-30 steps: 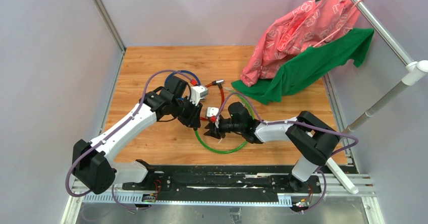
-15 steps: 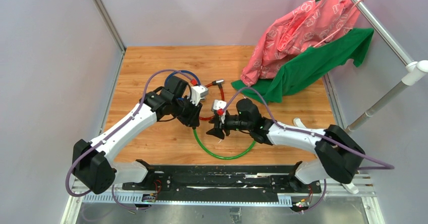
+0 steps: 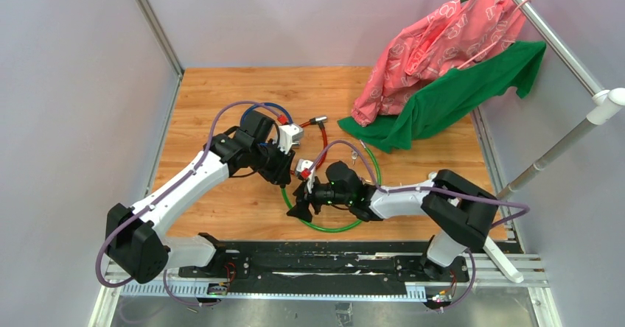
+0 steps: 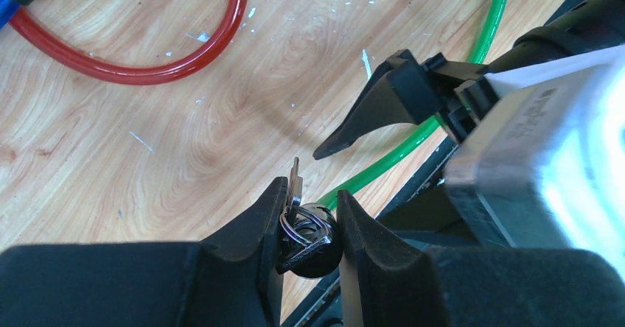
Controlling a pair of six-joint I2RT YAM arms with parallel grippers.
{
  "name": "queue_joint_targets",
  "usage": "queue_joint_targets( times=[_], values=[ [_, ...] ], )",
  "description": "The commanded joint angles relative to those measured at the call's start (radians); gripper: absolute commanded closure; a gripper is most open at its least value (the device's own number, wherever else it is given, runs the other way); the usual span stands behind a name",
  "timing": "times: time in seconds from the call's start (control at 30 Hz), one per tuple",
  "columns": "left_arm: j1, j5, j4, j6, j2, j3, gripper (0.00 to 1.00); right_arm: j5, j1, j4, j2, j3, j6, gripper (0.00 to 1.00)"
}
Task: Lock with the key
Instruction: Lock the lock.
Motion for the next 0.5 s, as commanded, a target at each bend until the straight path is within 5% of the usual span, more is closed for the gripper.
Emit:
queue_joint_targets(
  times=[0.0,0.23,0.37,0.43,0.47],
  values=[
    [-0.002,-0.027,0.037,-0.012,-0.029,0.008,1.0,0.063,0.022,0.109,0.055,-0.002,0.047,0.3],
    [0.009,0.03,0.049,-0.028,-0.053,-0.002,1.0,0.156,0.023,0.494,0.189,-0.136,0.131,0.34],
    [0.009,0.033,0.049,-0.014,-0.069,-0.016,1.0,0.141,0.027,0.499,0.21,-0.113,0.139,0.69],
    [0.01,0.041,0.051,-0.006,-0.08,-0.021,1.0,0.141,0.031,0.512,0.193,-0.117,0.128,0.96],
    [0.01,0.051,0.059,-0.002,-0.088,-0.024,0.85,0.142,0.03,0.528,0.18,-0.122,0.122,1.0]
  ],
)
